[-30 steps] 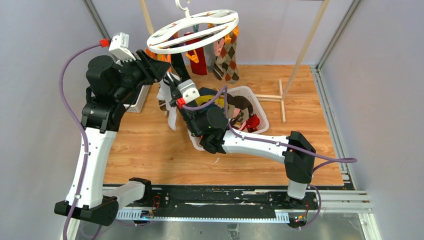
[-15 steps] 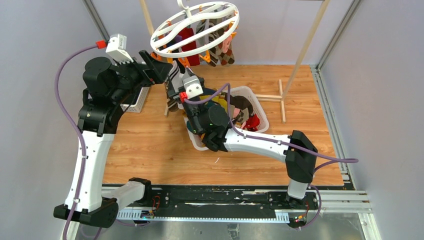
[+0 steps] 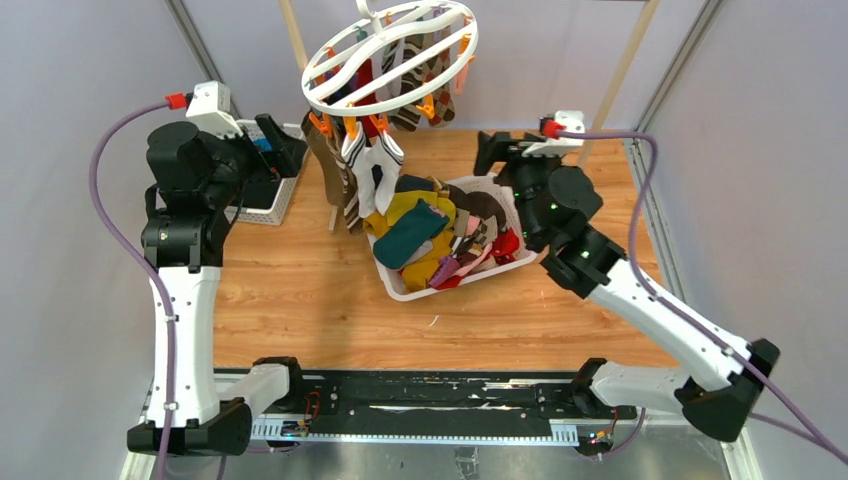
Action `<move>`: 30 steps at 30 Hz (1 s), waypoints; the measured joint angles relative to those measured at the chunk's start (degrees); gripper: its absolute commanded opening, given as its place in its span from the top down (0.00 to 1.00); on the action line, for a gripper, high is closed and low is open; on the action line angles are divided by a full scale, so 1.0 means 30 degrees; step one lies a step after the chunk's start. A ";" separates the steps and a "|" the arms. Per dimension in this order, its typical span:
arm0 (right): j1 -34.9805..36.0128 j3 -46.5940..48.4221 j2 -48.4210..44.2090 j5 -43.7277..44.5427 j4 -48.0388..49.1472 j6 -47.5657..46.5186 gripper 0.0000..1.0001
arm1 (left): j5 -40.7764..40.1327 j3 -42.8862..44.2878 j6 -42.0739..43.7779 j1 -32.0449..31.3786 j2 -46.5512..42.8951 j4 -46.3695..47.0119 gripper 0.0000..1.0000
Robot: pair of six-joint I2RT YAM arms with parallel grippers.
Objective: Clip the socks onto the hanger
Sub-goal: Reset both arms
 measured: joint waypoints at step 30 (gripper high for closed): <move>-1.1111 -1.3340 0.1166 0.6084 -0.1690 0.5384 0.19 | -0.2251 -2.2651 0.4226 0.2885 0.1384 1.9963 0.00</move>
